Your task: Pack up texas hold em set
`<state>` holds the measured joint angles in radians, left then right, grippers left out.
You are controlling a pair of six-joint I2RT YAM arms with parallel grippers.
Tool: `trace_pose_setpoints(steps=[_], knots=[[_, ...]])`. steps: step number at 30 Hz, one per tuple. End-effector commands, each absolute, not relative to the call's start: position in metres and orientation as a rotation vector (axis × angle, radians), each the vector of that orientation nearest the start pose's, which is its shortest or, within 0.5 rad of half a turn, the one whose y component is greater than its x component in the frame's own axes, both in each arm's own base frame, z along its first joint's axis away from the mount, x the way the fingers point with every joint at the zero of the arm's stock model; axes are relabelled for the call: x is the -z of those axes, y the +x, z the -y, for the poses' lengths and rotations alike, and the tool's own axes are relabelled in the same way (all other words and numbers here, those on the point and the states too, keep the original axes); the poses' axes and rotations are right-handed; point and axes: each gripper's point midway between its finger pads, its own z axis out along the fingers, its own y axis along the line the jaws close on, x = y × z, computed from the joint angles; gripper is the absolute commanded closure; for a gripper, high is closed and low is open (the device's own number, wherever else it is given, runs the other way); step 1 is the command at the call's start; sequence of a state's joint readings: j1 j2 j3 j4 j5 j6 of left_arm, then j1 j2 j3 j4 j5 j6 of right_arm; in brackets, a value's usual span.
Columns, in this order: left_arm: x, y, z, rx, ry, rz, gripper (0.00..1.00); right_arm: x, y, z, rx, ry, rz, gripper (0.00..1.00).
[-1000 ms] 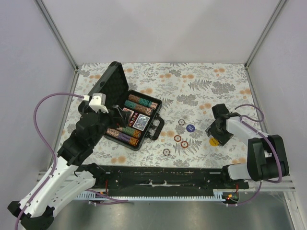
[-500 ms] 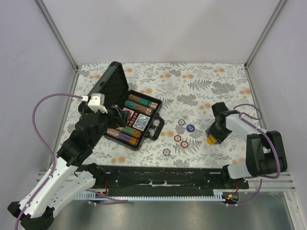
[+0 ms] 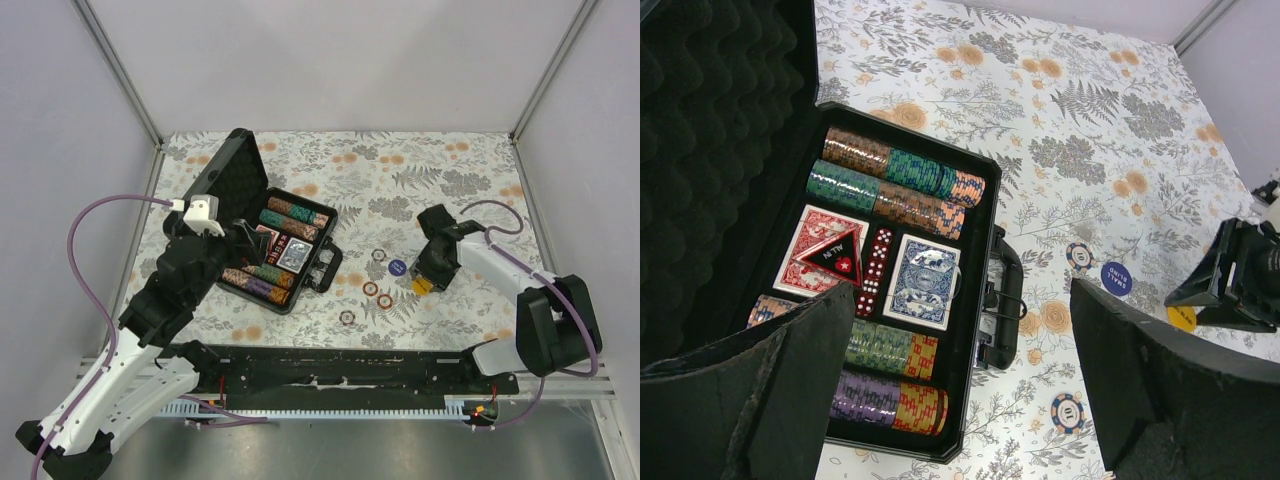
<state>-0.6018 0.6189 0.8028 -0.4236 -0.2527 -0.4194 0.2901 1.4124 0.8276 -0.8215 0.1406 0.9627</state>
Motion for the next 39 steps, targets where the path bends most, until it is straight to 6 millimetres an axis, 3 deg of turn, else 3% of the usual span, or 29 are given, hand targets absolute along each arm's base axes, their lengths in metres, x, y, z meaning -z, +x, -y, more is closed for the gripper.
trace_pose_setpoints(steps=[1, 11, 15, 19, 25, 39], knots=[[-0.282, 0.238, 0.129, 0.49, 0.003, -1.796, 0.06, -0.078, 0.254, -0.123, -0.147, 0.86, -2.649, 0.5], [-0.281, 0.237, 0.124, 0.477, -0.012, -1.795, 0.06, -0.127, 0.313, -0.286, -0.403, 0.354, -2.552, 0.51], [-0.282, 0.236, 0.124, 0.481, -0.014, -1.788, 0.06, -0.128, 0.327, -0.343, -0.446, 0.207, -2.513, 0.51], [-0.283, 0.235, 0.123, 0.481, -0.012, -1.783, 0.06, -0.128, 0.34, -0.383, -0.462, 0.118, -2.484, 0.51], [-0.286, 0.234, 0.12, 0.472, -0.017, -1.773, 0.06, -0.113, 0.347, -0.408, -0.416, 0.06, -2.491, 0.51], [-0.285, 0.233, 0.117, 0.458, -0.023, -1.773, 0.06, -0.087, 0.346, -0.41, -0.315, 0.032, -2.546, 0.48]])
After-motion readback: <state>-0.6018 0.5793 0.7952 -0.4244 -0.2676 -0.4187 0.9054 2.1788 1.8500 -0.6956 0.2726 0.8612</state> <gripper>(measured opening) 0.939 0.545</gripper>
